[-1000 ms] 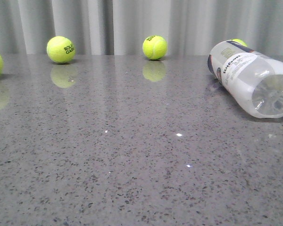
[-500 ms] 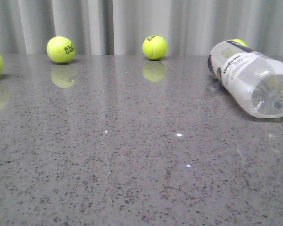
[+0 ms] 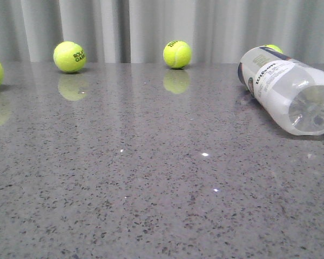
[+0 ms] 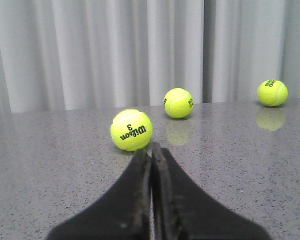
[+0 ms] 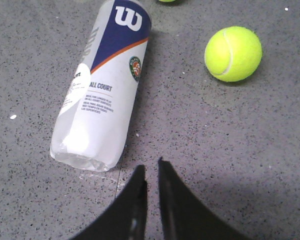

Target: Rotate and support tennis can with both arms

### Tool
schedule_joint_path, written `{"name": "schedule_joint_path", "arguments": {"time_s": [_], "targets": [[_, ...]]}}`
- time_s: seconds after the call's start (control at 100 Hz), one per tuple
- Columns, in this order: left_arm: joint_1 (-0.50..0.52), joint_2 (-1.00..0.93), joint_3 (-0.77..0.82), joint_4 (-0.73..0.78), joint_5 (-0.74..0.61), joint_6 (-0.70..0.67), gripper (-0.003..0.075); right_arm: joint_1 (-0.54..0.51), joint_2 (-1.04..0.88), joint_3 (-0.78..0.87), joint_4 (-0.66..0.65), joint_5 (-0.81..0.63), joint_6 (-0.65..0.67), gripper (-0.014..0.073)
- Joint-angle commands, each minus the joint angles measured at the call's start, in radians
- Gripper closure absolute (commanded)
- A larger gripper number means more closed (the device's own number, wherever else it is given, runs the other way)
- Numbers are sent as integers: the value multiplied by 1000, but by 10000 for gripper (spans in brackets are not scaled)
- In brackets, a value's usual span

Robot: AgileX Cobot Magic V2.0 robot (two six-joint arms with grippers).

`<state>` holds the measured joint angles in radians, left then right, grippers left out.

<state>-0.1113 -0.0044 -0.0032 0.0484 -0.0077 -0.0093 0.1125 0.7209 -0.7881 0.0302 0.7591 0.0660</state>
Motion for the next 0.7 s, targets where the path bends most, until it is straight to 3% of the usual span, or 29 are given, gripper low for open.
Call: {"name": "schedule_joint_path", "arguments": {"time_s": [0.0,0.1,0.13,0.35,0.69], "targets": [[0,-39,46,-1,-83,-7,741,-6,13,-37,7,-55,-4,290],[0,-39,46,-1,-83,-7,741,-6,13,-37,7,-67,-4,-25],[0,-39,46,-1,-83,-7,741,-6,13,-37,8,-68,-4,-76],[0,-39,46,-1,-83,-7,741,-6,50,-81,40,-73,-10,-45],[0,-39,46,-1,-83,-7,741,8,377,-300,174,-47,-66,-45]]}}
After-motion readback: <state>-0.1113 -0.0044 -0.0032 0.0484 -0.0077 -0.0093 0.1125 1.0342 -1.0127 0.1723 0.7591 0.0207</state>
